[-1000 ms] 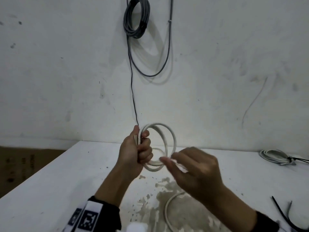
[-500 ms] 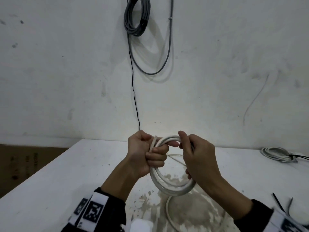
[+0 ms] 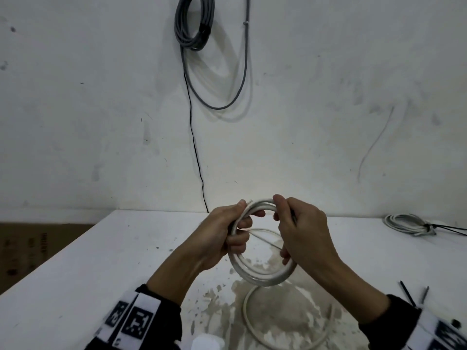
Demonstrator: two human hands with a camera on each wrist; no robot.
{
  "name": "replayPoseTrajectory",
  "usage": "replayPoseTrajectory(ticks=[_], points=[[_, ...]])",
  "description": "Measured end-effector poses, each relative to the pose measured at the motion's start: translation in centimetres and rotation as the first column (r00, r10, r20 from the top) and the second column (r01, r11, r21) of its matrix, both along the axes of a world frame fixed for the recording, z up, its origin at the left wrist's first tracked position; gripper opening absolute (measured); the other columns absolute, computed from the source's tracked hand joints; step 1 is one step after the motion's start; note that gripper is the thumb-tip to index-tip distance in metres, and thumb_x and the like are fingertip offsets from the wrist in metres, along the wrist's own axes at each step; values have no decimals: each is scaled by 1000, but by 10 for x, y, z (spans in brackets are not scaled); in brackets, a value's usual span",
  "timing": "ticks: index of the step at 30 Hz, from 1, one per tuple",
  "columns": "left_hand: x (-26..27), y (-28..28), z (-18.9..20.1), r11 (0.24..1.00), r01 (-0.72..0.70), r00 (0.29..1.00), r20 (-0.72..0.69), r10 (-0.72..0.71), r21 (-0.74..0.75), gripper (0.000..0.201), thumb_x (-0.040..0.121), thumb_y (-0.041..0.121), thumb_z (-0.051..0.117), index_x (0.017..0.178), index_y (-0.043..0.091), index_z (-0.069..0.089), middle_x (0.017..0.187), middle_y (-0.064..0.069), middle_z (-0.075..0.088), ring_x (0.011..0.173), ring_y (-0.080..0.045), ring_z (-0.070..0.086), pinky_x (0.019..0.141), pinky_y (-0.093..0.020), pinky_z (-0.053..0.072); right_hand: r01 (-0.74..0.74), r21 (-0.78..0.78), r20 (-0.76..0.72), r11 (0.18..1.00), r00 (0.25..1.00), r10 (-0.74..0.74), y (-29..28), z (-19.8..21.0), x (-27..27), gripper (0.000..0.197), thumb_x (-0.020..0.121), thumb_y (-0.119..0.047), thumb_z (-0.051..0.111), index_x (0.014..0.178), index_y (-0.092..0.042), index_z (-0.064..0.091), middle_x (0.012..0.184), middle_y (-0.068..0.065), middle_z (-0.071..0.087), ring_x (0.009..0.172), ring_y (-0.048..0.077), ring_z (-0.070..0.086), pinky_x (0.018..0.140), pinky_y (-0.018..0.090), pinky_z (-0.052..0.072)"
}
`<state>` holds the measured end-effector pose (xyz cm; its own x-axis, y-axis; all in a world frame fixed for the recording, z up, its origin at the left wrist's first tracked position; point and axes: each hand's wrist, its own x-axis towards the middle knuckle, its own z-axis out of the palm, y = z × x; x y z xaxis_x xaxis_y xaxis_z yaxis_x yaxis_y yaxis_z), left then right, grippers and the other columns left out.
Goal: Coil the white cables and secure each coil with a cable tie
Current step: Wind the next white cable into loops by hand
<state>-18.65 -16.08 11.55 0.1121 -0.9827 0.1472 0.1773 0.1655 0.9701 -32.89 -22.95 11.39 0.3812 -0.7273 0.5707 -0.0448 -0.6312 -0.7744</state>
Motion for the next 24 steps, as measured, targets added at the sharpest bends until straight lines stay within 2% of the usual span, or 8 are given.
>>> replayPoseTrajectory(ticks=[2,4,7,10,15,17,20,24], points=[[-5,-5,-1,999,-44,999,-18,44,2,36,99,27,35,93,2,61,55,5,32,35,-2,20,34,-14,20,-99,-5,-77,995,992,99,-7,0,-6,26,97,-27,42,92,-14,65,56,7,51,32,17,51,34,26,44],[-9,-7,-1,999,-44,998,-34,45,30,32,98,25,37,84,7,60,54,4,33,34,-2,19,34,-13,17,-202,-18,-145,979,970,197,-13,-3,-12,27,96,-25,43,116,-32,61,67,2,60,34,12,52,38,19,42],[-14,-10,-2,996,4,1000,13,-5,94,32,98,25,38,87,8,62,55,5,35,34,-2,19,36,-15,18,-236,-46,-147,971,963,227,-19,-9,-24,27,94,-17,49,114,-30,63,77,-5,67,31,10,50,38,14,39],[-20,-13,-4,985,64,994,82,-77,158,33,98,27,39,91,6,63,57,3,37,37,-5,24,39,-18,27,-267,-141,-237,953,944,229,-26,-15,-36,32,93,-7,51,120,-21,61,87,2,68,34,5,52,39,11,38],[-35,-21,-8,967,40,982,167,-84,251,34,96,29,46,76,10,66,53,3,36,37,-7,27,39,-18,29,-285,-282,-364,916,915,173,-31,-25,-52,39,94,-7,50,132,-16,51,85,10,65,51,-12,55,51,4,40],[-43,-26,-12,971,19,981,181,-63,238,39,96,28,46,63,16,65,51,5,34,35,-5,23,37,-15,25,-246,-380,-375,892,922,94,-34,-29,-57,33,92,-15,53,125,-12,58,77,9,66,56,-9,56,54,10,44],[-59,-34,-20,989,11,975,219,-43,145,43,98,26,44,58,17,58,50,7,29,37,-4,19,35,-15,21,-158,-538,-395,828,915,-82,-41,-37,-65,25,89,-24,50,95,-5,66,56,8,58,44,16,48,46,32,45],[-78,-46,-35,998,-55,873,486,34,30,31,98,34,40,98,7,57,69,1,42,40,-7,39,44,-19,36,4,-616,-349,788,895,-278,-55,-49,-82,26,88,-22,46,80,-2,61,47,8,52,38,20,30,38,26,30]])
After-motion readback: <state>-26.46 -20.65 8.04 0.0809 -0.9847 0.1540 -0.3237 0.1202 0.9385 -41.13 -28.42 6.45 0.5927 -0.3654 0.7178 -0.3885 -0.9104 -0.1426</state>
